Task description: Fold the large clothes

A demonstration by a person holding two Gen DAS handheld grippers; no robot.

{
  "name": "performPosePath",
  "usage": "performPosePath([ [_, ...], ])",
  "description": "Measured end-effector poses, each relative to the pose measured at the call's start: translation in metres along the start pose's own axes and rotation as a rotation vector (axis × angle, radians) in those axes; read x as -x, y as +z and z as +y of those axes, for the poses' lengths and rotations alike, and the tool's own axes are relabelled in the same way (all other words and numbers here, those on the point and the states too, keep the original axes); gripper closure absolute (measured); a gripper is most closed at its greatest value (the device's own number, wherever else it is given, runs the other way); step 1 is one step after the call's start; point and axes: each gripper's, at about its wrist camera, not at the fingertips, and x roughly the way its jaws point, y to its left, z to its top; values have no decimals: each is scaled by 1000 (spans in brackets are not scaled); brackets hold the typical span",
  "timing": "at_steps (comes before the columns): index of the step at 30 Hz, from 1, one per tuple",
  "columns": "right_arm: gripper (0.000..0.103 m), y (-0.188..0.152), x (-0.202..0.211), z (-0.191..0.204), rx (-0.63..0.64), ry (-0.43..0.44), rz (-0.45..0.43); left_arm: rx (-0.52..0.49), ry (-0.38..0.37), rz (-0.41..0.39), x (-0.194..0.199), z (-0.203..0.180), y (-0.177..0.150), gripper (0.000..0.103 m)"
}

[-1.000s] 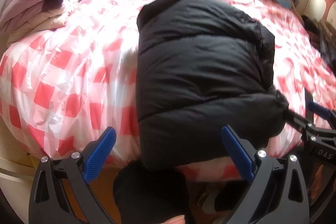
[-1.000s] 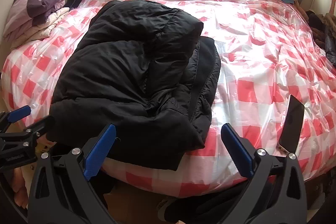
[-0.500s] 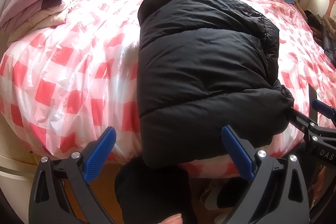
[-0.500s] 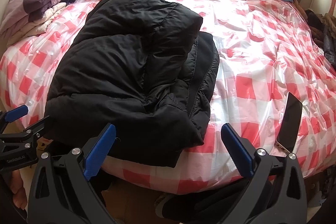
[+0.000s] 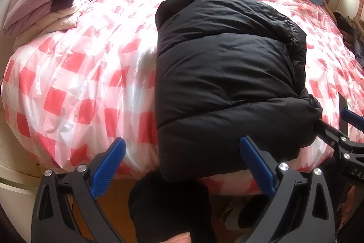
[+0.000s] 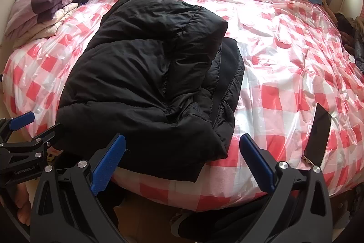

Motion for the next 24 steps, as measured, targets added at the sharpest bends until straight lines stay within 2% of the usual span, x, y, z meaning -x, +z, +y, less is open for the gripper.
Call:
performPosePath([
  [24,6,-3,-3,3,-2,10,14,-16,4,-3,1,-3,-1,7],
])
